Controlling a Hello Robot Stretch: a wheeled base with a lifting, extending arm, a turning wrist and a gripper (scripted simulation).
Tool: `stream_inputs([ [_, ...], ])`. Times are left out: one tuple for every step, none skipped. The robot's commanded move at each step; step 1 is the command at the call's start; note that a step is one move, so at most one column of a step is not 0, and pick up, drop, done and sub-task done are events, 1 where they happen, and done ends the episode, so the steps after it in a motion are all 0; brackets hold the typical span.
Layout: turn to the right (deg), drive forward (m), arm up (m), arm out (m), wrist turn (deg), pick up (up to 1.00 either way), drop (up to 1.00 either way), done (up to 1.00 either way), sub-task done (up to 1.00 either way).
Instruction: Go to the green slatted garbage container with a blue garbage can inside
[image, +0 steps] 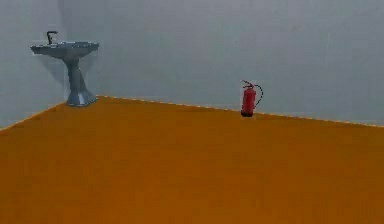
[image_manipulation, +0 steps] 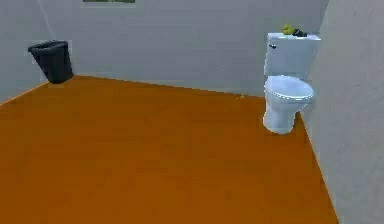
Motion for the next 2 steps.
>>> stream_inputs([
  [-36.0,0.00,0.00,0.00,0.0,0.00,0.00,0.00,0.00],
  [0.0,0.95,0.00,0.00,0.0,0.00,0.00,0.00,0.00],
])
